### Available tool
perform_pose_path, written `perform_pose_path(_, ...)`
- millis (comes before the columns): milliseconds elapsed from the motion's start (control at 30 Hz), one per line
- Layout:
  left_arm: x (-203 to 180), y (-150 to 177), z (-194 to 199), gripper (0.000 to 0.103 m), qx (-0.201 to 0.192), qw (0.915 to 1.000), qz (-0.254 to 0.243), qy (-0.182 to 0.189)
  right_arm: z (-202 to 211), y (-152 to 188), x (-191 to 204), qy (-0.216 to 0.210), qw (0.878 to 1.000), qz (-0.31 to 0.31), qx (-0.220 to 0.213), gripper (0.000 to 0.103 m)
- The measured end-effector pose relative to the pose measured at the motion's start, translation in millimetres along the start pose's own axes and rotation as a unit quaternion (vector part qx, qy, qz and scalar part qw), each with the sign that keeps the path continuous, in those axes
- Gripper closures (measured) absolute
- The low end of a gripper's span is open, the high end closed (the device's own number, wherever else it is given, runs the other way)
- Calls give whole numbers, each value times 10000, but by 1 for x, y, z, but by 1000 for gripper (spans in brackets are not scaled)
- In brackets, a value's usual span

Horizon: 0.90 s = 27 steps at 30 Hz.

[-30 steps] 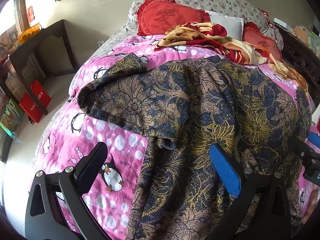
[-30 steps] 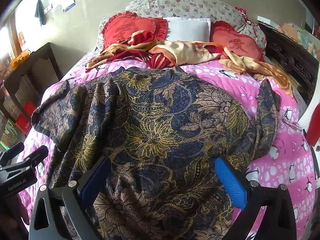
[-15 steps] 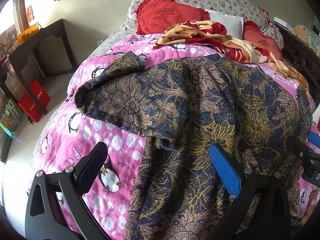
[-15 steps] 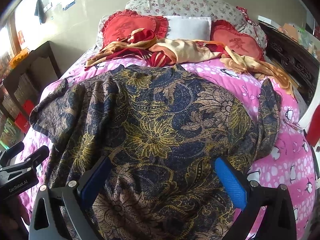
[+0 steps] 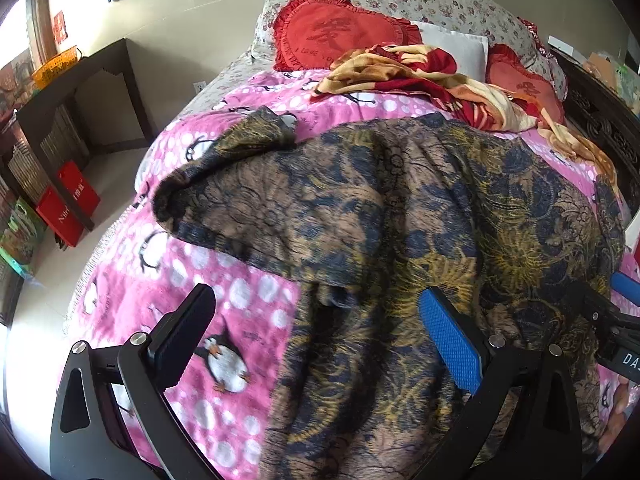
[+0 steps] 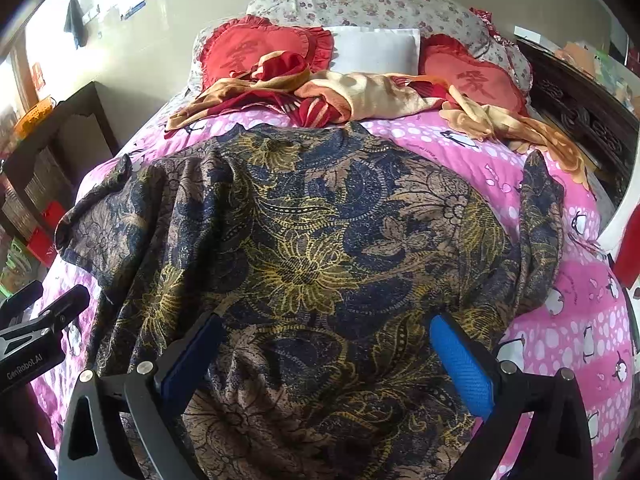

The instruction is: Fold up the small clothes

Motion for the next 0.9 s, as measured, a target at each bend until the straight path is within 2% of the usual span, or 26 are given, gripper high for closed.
perform_pose_path(100, 19, -6, -4, 0, -29, 10000, 75, -46, -3, -1, 3, -34, 10000, 24, 37, 0)
perform_pose_path(200, 55, -19, -14, 1, -58, 9991, 294, -307, -3, -3, 6, -89, 9999, 55, 14, 0)
perform_pose_path(300, 84, -35, -27, 1, -127, 9981, 528, -307, -4, -5, 11, -187, 9998, 61, -2, 0)
perform_pose_path(433, 109, -58, -53, 1, -201, 9961, 836, -185, -12, -9, 19, -278, 9996, 97, 32, 0)
perform_pose_path(533, 117, -73, -89, 3, -5, 9963, 760, -392, -21, -10, 25, -327, 9992, 156, 138, 0)
perform_pose_path(600, 117, -79, -107, 14, 87, 9968, 625, -493, -27, -10, 29, -352, 9989, 223, 207, 0)
perform_pose_path(633, 117, -82, -121, 30, 257, 9972, 539, -448, -29, -10, 30, -350, 9988, 256, 231, 0)
perform_pose_path(667, 116, -84, -129, 52, 375, 9974, 537, -310, -31, -11, 30, -342, 9987, 284, 254, 0)
perform_pose_path(700, 115, -86, -136, 61, 528, 9968, 601, -57, -32, -11, 30, -334, 9986, 301, 270, 0)
perform_pose_path(767, 117, -93, -134, 89, 609, 9952, 766, 25, -35, -13, 27, -322, 9987, 288, 283, 0)
perform_pose_path(800, 117, -97, -128, 92, 561, 9952, 804, 51, -35, -15, 25, -319, 9987, 270, 275, 0)
perform_pose_path(900, 104, -121, -73, 92, 42, 9907, 999, 925, -32, -20, 15, -284, 9992, 167, 211, 0)
Point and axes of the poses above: each gripper's, at about its wrist camera, not at the fingertips, and z roughly against the way its jaws point, x to its left, y to its underside, the point moved 4 cm from there along -z, roughly the way its jaws point, and after that the axes turned 5 degrees about -y, right-handed, at the moved point
